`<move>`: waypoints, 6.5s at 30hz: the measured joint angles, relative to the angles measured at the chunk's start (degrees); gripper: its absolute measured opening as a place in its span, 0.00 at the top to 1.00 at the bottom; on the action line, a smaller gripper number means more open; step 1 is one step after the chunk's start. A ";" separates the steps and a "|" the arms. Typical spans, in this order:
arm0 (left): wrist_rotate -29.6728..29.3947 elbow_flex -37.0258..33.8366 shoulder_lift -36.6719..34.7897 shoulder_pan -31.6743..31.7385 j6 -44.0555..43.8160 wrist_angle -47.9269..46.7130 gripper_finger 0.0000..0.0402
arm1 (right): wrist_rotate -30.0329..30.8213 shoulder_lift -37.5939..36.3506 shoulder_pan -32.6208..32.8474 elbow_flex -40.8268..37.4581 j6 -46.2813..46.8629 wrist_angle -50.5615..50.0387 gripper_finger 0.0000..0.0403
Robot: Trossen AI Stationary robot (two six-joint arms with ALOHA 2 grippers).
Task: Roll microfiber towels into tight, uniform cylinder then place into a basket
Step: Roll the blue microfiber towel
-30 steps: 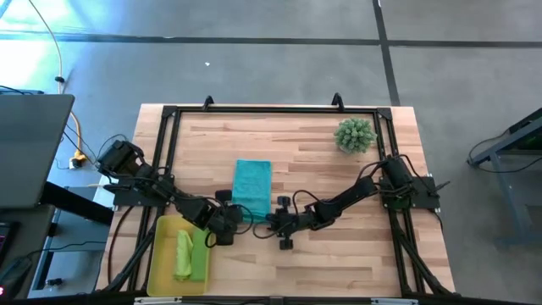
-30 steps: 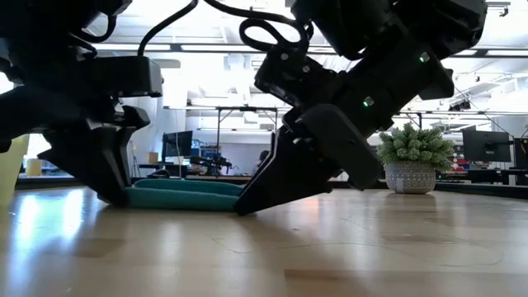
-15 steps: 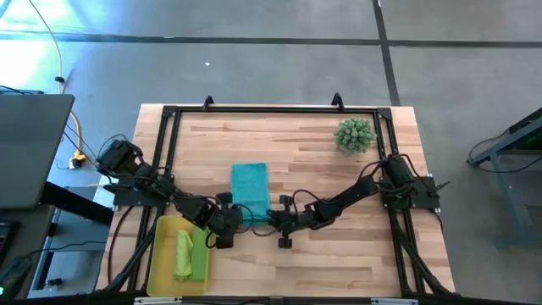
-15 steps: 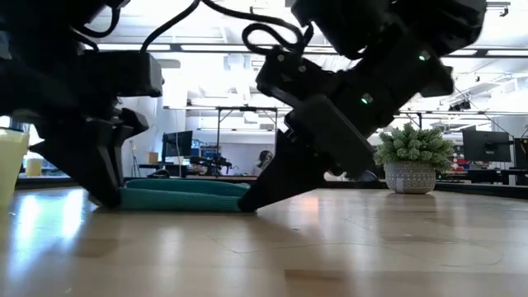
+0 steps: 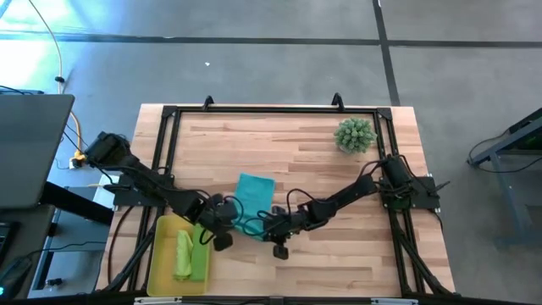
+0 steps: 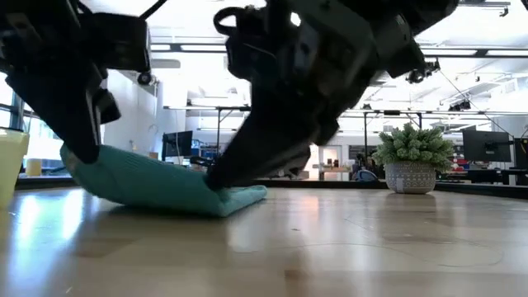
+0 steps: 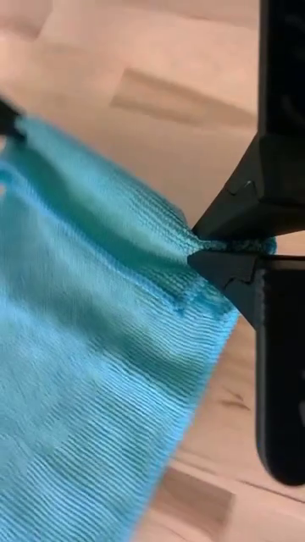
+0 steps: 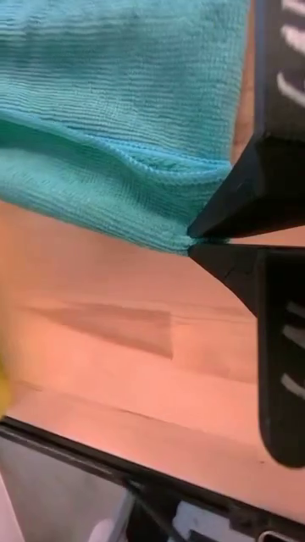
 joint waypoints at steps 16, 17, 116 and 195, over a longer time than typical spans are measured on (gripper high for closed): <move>0.19 0.01 3.57 4.22 -13.44 -6.30 0.98 | 8.05 -0.13 -5.00 0.81 17.49 -6.04 1.00; 0.19 0.03 3.83 4.58 -13.33 -6.16 0.98 | 8.15 -0.16 -5.26 0.68 17.79 -5.95 1.00; 2.68 0.08 6.32 6.43 -11.91 -4.52 0.98 | 19.78 3.26 -2.77 1.74 -27.09 -1.07 0.47; -20.04 -1.34 -5.86 -10.71 2.33 4.68 0.71 | -4.75 6.51 -6.67 1.81 18.88 1.62 0.97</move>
